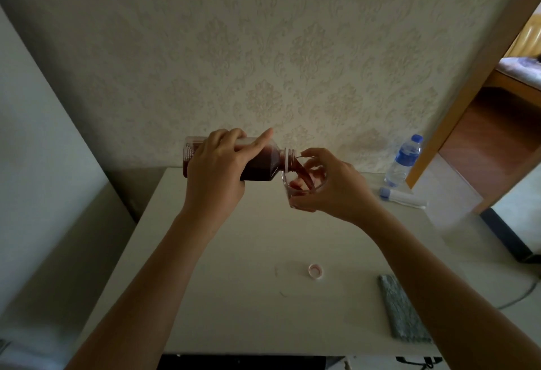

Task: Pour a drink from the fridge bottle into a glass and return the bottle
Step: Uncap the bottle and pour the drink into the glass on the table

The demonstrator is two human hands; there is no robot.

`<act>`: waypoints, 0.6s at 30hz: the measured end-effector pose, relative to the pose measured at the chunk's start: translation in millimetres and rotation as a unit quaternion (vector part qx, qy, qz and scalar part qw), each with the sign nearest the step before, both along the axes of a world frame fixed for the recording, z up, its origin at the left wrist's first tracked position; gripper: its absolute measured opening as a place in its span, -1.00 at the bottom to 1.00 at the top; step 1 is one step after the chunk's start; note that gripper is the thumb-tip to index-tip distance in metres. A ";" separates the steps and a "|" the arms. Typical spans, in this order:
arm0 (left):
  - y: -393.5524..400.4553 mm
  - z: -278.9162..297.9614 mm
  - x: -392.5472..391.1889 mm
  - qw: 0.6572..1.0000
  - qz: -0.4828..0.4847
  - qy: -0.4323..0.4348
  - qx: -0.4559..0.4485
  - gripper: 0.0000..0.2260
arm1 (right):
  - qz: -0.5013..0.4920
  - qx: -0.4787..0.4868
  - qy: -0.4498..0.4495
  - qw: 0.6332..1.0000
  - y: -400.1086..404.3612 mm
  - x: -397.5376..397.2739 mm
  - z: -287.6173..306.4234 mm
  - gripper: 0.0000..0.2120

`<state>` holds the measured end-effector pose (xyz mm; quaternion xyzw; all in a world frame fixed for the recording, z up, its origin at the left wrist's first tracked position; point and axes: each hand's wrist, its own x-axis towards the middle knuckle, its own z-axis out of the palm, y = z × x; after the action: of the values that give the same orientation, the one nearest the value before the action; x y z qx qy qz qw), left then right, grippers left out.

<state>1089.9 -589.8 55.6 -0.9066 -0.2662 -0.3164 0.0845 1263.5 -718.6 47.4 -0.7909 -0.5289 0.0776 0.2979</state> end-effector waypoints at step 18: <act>-0.4 -13.3 0.5 0.999 -0.004 -0.017 -0.032 -0.20 | 0.000 0.005 0.023 1.000 -2.6 -2.0 -4.7 -0.17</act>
<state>1090.4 -590.2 42.3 -0.9042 -0.2741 -0.3236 0.0501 1261.6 -721.2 42.7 -0.7876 -0.5221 0.0933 0.3137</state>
